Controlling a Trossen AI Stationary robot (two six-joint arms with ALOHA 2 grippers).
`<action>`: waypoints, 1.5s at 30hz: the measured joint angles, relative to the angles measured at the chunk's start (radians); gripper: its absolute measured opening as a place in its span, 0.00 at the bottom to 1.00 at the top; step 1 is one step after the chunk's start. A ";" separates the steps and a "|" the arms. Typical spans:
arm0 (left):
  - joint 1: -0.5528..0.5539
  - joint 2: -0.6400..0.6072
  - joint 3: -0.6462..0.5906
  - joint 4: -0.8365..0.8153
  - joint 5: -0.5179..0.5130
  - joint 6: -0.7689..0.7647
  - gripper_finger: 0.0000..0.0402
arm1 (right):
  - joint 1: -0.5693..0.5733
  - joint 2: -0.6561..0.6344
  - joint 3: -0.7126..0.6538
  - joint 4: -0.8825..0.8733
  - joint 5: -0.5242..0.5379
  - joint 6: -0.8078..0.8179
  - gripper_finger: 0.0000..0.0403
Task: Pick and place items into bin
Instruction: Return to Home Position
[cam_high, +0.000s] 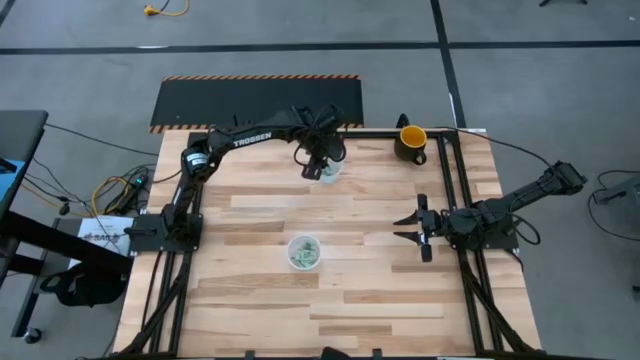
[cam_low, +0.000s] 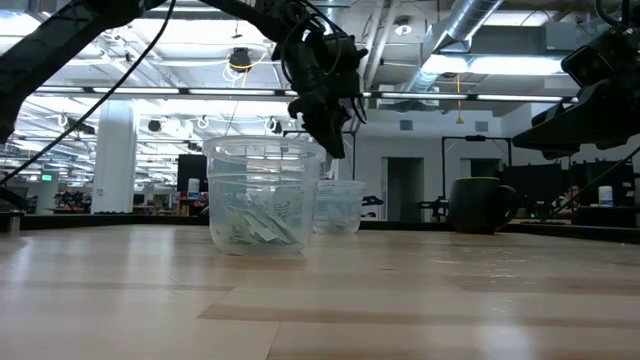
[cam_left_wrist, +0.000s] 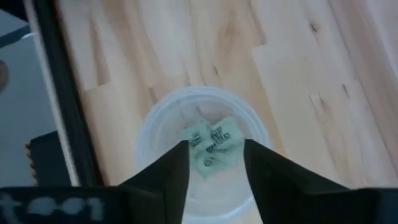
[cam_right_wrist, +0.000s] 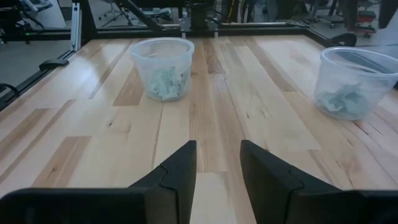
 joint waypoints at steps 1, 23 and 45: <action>0.000 0.000 0.002 0.007 -0.012 -0.011 0.37 | 0.000 0.000 0.000 0.000 0.000 0.000 0.29; 0.244 -0.808 -0.564 -0.011 1.172 0.050 0.41 | 0.000 0.000 0.000 0.000 0.000 0.000 0.29; 0.108 -1.843 -1.778 1.116 0.166 -0.889 0.41 | 0.000 0.000 0.000 0.000 0.000 0.000 0.29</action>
